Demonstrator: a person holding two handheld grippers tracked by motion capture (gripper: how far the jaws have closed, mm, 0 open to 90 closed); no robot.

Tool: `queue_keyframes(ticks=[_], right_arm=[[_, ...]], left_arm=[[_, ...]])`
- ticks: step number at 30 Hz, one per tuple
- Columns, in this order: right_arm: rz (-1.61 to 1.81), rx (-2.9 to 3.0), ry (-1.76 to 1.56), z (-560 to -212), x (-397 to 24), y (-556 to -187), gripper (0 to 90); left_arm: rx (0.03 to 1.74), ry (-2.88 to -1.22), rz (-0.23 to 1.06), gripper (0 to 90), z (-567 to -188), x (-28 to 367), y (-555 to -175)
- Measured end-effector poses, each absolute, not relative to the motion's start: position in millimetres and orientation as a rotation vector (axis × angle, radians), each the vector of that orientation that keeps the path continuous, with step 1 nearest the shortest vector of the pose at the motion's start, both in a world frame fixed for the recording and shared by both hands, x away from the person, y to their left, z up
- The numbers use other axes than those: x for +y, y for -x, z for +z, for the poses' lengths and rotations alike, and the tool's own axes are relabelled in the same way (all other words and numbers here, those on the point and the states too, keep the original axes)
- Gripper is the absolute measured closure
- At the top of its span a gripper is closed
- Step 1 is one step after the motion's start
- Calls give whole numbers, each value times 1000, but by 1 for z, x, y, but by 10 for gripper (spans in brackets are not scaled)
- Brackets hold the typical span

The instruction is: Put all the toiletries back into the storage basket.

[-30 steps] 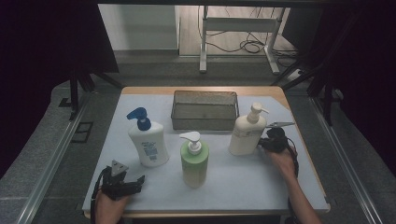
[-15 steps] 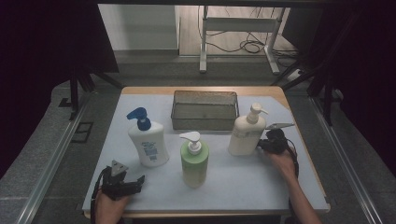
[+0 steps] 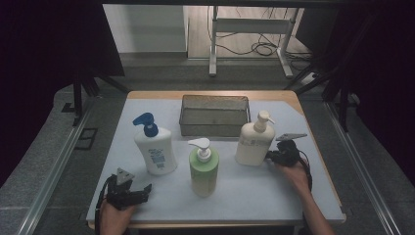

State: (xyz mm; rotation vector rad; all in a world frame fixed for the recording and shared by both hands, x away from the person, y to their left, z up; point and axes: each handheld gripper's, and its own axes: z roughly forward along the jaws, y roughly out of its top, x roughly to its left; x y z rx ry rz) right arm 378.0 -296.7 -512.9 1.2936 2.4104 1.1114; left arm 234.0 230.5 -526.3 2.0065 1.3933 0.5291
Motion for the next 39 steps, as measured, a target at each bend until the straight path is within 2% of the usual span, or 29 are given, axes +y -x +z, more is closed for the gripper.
queue_keyframes(ticks=[25,39], right_arm=[[1107,2471,-1214,-512,-278,-342,880],[1067,2478,-1151,-504,-281,-324,826]], left_arm=[[1394,-2008,528,103,-526,230,-234],[1395,-2005,528,103,-526,230,-234]])
